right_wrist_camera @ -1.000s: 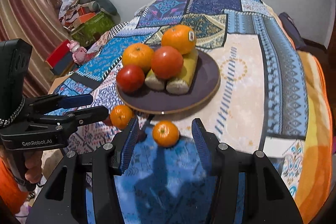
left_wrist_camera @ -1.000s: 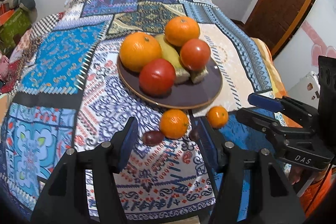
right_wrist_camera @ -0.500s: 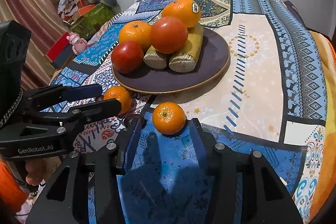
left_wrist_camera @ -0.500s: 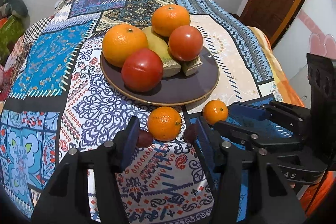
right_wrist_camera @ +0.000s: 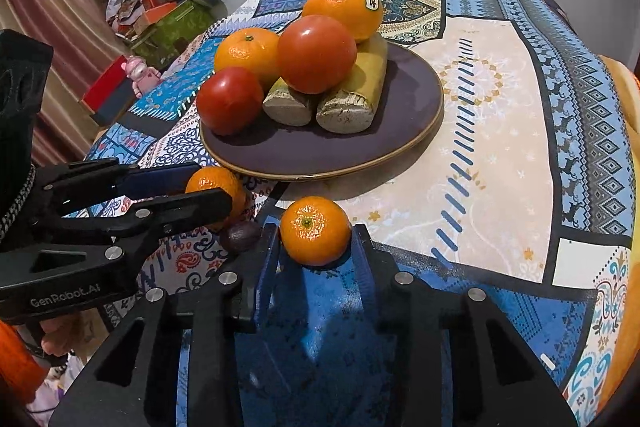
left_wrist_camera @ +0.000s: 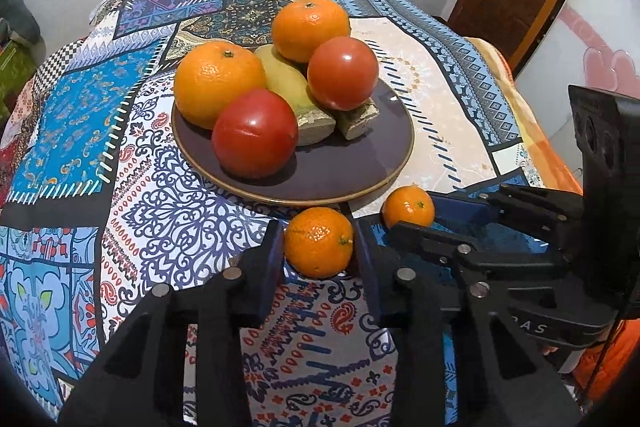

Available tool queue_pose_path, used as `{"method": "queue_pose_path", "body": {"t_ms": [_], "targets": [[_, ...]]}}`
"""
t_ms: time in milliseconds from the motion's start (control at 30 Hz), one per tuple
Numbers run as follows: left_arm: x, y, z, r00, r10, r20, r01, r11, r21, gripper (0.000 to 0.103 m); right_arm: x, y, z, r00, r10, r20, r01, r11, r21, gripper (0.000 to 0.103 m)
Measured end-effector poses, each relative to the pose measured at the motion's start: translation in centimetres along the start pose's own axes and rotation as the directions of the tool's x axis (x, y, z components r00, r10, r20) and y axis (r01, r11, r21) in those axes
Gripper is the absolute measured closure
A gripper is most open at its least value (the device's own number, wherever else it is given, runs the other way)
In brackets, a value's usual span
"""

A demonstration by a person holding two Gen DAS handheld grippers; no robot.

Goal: Organize fruits
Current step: 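Grasp a small tangerine with the left tool while the right tool grasps another tangerine, then set the tangerine in the left tool on the plate while the right tool releases its tangerine there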

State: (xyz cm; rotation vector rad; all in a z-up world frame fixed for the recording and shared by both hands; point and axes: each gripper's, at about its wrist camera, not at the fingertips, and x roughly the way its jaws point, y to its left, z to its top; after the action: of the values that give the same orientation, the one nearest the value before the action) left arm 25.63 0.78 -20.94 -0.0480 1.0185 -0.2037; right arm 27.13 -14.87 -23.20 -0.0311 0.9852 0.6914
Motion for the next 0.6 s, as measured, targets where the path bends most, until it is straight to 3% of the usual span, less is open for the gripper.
{"method": "queue_pose_path", "body": {"t_ms": [600], "targets": [[-3.1,-0.3,1.2,0.996,-0.01,0.086,0.014,0.999,-0.037,0.067,-2.7,0.7,1.4,0.996,0.005,0.086,-0.004,1.0,-0.016,0.07]]}}
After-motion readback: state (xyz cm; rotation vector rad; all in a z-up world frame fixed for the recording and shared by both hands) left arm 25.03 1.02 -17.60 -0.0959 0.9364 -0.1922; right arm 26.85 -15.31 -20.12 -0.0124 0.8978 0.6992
